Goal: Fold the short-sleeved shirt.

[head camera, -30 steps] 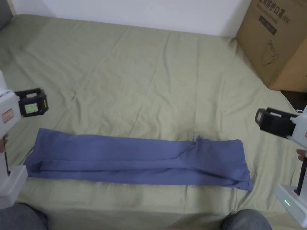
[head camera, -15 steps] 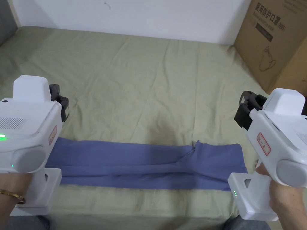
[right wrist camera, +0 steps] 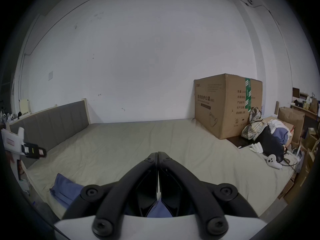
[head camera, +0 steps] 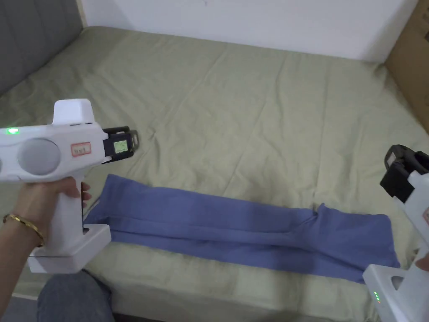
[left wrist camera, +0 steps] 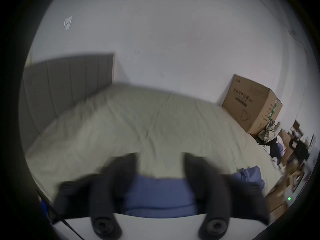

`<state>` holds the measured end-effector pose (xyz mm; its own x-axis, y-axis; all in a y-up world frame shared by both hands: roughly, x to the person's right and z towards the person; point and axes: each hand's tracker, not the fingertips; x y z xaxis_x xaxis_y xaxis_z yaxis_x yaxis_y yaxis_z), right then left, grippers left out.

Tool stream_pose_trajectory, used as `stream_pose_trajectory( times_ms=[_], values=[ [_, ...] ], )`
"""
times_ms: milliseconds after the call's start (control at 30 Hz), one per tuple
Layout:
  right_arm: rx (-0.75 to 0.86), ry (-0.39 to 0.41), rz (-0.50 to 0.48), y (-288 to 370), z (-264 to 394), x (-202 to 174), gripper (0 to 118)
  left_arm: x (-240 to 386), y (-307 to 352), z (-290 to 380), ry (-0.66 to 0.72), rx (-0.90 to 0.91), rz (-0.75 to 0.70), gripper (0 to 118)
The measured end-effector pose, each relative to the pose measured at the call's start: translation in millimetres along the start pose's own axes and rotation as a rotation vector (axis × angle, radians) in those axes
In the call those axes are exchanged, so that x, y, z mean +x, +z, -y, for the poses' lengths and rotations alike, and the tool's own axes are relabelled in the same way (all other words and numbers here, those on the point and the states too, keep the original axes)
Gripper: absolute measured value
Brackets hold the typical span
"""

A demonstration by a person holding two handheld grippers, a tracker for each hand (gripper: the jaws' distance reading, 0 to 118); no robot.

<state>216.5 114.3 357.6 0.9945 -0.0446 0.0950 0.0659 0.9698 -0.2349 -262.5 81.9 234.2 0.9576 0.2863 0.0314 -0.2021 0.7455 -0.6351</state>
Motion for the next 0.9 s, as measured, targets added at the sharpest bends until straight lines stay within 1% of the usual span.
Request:
stream_pose_trajectory(
  times_ms=[67, 100, 133, 200, 267, 400, 467, 600, 633, 667, 700, 733, 767, 800, 833, 867, 900],
  values=[
    [-0.012, -0.001, 0.01, -1.3, 4.0, -2.3, 0, -30.5, -19.6, 1.5, 0.079, -0.11, 0.004, 118],
    [-0.017, 0.0, 0.016, -2.4, 6.0, -3.7, 0, -45.4, -26.2, 5.1, 0.117, -0.136, 0.013, 118],
    [-0.022, -0.004, 0.02, -3.5, 7.7, -4.2, 0, -57.4, -33.4, 7.9, 0.169, -0.176, 0.065, 118],
    [-0.042, -0.017, 0.028, -6.9, 10.4, -3.6, 0, -79.7, -49.1, 18.4, 0.237, -0.267, 0.089, 118],
    [-0.061, -0.027, 0.031, -10.3, 11.8, -3.9, 0, -98.3, -63.1, 33.0, 0.327, -0.311, 0.147, 118],
    [-0.079, -0.008, 0.042, -14.9, 12.9, -6.0, 0, -113.3, -81.9, 56.5, 0.458, -0.38, 0.185, 118],
    [-0.088, 0.001, 0.045, -16.9, 12.2, -6.7, 0, -113.9, -90.2, 65.1, 0.484, -0.411, 0.178, 118],
    [-0.097, 0.017, 0.054, -20.1, 9.3, -6.5, 0, -108.6, -101.7, 72.6, 0.472, -0.433, 0.174, 117],
    [-0.099, 0.016, 0.056, -20.4, 8.6, -6.9, 0, -104.8, -102.4, 71.4, 0.464, -0.429, 0.174, 115],
    [-0.099, 0.014, 0.053, -20.5, 8.4, -5.6, 0, -101.4, -103.5, 70.7, 0.458, -0.421, 0.182, 103],
    [-0.097, 0.015, 0.05, -20.7, 8.1, -6.3, 0, -100.9, -98.1, 69.5, 0.441, -0.418, 0.193, 83],
    [-0.095, 0.017, 0.05, -21.2, 7.8, -8.0, 0, -97.7, -99.0, 68.9, 0.412, -0.415, 0.184, 54],
    [-0.095, 0.024, 0.049, -22.3, 7.8, -10.1, 0, -92.9, -101.3, 68.5, 0.364, -0.427, 0.122, 16],
    [-0.097, 0.028, 0.045, -24.3, 9.4, -6.7, 0, -88.6, -104.3, 69.4, 0.31, -0.441, 0.052, 9],
    [-0.1, 0.031, 0.044, -25.6, 10.1, -7.5, 0, -89.6, -101.8, 71.5, 0.292, -0.443, 0.064, 5],
    [-0.105, 0.034, 0.041, -26.6, 10.6, -8.6, 0, -86.3, -100.3, 69.8, 0.324, -0.439, 0.084, 3],
    [-0.108, 0.037, 0.034, -26.5, 11.0, -9.2, 0, -82.0, -98.5, 66.5, 0.324, -0.43, 0.052, 3]
  ],
)
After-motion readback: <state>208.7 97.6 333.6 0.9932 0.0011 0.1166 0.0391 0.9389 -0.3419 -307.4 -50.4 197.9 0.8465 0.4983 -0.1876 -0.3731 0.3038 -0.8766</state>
